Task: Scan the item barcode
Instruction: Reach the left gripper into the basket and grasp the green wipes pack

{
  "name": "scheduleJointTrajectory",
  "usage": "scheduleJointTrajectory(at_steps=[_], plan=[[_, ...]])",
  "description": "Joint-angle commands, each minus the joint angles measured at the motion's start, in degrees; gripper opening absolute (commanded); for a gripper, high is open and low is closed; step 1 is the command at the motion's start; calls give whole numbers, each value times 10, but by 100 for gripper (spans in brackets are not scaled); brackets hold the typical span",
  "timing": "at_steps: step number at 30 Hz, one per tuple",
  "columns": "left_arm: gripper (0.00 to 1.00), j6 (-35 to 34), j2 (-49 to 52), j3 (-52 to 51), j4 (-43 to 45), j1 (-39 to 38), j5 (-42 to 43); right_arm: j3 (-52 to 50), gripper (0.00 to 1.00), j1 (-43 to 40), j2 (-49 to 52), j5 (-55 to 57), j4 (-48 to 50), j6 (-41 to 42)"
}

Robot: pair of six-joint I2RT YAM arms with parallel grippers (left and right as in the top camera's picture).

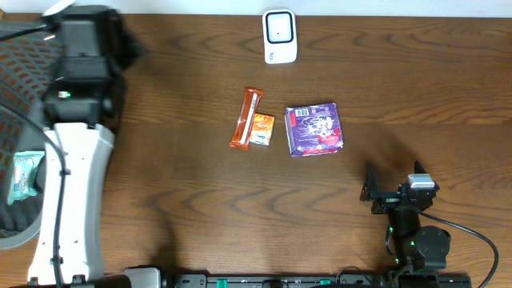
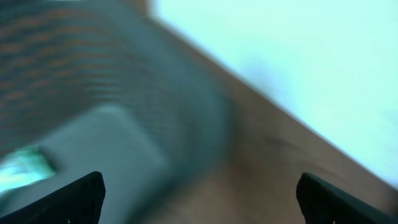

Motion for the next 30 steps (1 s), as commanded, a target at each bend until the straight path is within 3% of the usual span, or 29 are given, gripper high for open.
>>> scheduleJointTrajectory(at_steps=[1,4,10,24,30], plan=[[98,-20,16,-5,-20,80,-61,-1,99,-3,-3,0,-2,-8],[98,-56,27,-8,-39,156,-61,-1,99,-3,-3,0,-2,-8],[98,-56,43,-8,-47,241,-61,-1,99,-3,-3,0,-2,-8],[99,-30,138,-29,-81,279,-62,-1,99,-3,-3,0,-2,-8],[98,-91,216,-29,-78,312,-77,-1,99,-3,-3,0,-2,-8]])
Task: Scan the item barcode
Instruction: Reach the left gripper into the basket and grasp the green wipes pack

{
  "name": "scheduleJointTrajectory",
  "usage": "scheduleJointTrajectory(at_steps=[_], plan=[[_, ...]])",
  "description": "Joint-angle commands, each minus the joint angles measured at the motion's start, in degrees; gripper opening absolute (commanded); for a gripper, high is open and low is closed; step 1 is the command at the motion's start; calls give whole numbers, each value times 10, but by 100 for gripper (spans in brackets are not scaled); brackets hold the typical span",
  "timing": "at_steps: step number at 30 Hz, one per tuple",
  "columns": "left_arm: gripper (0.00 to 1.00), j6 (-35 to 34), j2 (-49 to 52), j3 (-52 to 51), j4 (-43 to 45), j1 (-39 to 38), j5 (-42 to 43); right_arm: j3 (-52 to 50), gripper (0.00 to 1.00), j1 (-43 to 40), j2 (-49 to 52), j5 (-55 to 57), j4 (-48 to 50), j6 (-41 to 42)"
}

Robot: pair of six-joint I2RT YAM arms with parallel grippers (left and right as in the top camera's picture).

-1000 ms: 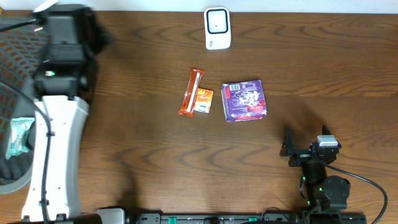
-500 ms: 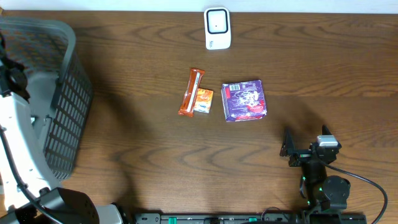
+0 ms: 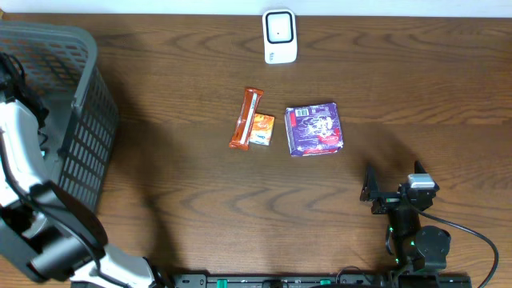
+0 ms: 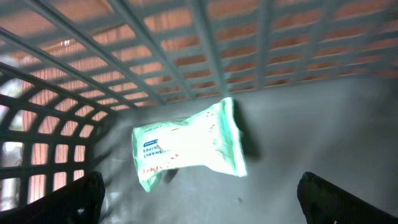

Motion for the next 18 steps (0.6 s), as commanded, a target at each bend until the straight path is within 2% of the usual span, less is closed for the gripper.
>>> scheduleJointTrajectory(at_steps=[1,7,18], plan=[[98,-30,42,-5,0,31,-20,-1,99,-3,-3,0,-2,-8],[98,-30,104,-5,-13,61,24,-1,99,-3,-3,0,-2,-8],[98,-30,153,-5,-4,64,30,-1,99,-3,-3,0,-2,-8]])
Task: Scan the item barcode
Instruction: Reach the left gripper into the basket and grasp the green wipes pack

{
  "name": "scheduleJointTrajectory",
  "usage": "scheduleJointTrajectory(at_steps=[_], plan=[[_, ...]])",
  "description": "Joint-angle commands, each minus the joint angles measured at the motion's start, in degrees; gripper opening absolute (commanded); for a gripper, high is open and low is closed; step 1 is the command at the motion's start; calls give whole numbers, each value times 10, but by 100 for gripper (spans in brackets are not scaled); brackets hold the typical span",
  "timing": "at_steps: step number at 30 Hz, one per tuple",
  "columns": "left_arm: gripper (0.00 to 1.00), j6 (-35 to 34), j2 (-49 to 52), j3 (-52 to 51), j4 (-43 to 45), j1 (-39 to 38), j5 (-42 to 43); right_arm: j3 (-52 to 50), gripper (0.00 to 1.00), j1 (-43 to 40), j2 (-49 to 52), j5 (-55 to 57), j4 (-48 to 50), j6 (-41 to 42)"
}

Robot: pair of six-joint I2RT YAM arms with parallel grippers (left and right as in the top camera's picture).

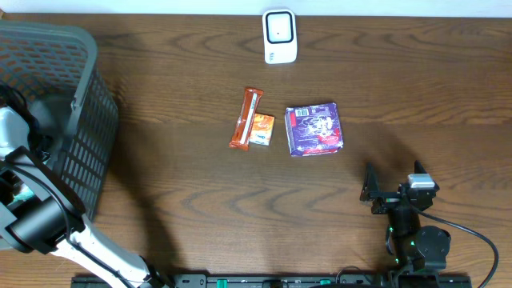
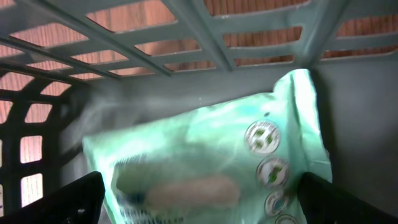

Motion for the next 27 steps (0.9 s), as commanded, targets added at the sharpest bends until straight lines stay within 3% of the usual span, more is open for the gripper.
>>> scheduleJointTrajectory(at_steps=[1,4,10,13,16,20,21,22,27], plan=[[99,-2,14,-4,-4,0,15,-1,99,-3,-3,0,-2,-8],[100,28,18,-4,-4,0,79,-1,99,-3,-3,0,-2,-8],[89,75,18,-4,-14,0,211,-1,99,-3,-3,0,-2,-8],[89,78,18,-4,-27,0,222,-1,99,-3,-3,0,-2,-8],[74,85,18,-3,-38,0,224,-1,99,-3,-3,0,-2,-8],[39,114,18,-3,-45,0,264,-1,99,-3,-3,0,-2,-8],[29,124,18,-3,-45,0,282,-1,99,-3,-3,0,-2,-8],[8,129,18,-3,-45,0,294,-1,99,-3,-3,0,-2,-8],[7,132,-2,-1,-47,0,358,-1,99,-3,-3,0,-2,-8]])
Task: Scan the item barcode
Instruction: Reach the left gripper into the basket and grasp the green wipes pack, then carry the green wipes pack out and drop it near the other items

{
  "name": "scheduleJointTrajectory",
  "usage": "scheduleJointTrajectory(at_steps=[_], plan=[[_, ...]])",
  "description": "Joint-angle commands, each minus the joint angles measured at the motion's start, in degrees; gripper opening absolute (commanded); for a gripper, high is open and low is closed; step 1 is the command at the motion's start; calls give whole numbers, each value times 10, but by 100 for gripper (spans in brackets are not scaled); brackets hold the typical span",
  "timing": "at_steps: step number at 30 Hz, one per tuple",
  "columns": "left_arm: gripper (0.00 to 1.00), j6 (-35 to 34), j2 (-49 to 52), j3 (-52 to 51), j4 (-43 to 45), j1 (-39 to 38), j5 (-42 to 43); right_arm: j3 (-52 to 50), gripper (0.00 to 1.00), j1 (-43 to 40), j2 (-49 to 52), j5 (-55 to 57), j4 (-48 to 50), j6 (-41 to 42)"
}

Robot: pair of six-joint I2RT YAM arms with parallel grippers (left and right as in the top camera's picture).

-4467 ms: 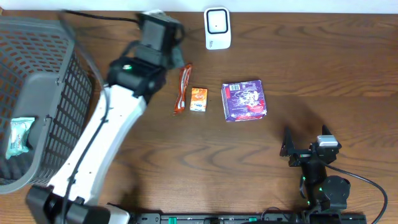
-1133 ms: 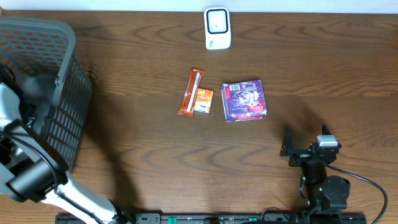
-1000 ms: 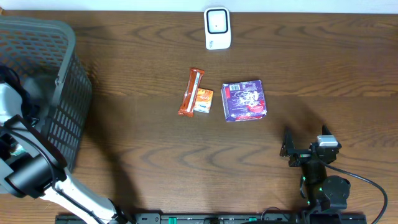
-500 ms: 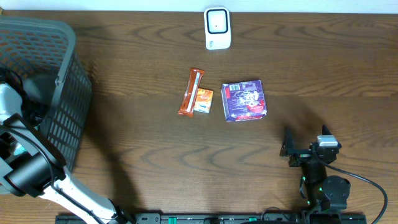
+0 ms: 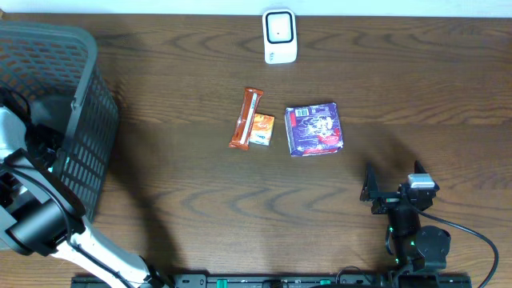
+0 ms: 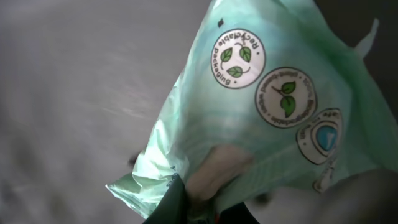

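Note:
A pale green wipes pack (image 6: 267,106) with round leaf logos fills the left wrist view, lying on the grey floor of the basket (image 6: 62,74). My left gripper (image 6: 205,196) is shut on the pack's crumpled lower edge. Overhead, the left arm (image 5: 24,160) reaches down into the grey mesh basket (image 5: 80,120) at the far left and hides the pack. The white barcode scanner (image 5: 280,36) stands at the table's far edge. My right gripper (image 5: 370,186) rests near the front right, holding nothing.
An orange snack bar (image 5: 246,118), a small orange packet (image 5: 262,130) and a purple packet (image 5: 314,128) lie mid-table below the scanner. The basket's tall mesh walls surround the left gripper.
My left gripper has come down onto the green pack and shut on its edge; before, its fingers stood wide apart just above the pack. The right arm has not moved.
First the left arm was over the basket's rim, its view blurred. Then the open gripper was inside the basket with the green pack lying below it. It was closer to the pack after that, and now it grips the pack.

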Motion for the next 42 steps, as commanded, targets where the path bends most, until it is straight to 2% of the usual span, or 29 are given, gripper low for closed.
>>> scheduleJointTrajectory(at_steps=[1,11,18,23,32,39,42], plan=[[7,14,-5,-4,-3,-2,125,-1,99,-3,-3,0,-2,-8],[7,14,-215,9,68,-3,298,-1,99,-3,-3,0,-2,-8],[7,11,-382,9,73,-23,323,-1,99,-3,-3,0,-2,-8],[7,16,-447,9,71,-111,327,-1,99,-3,-3,0,-2,-8],[8,89,-400,6,78,-379,349,-1,99,-3,-3,0,-2,-8],[7,97,-268,6,82,-543,312,-1,99,-3,-3,0,-2,-8],[7,96,-199,6,95,-589,261,-1,99,-3,-3,0,-2,-8]])
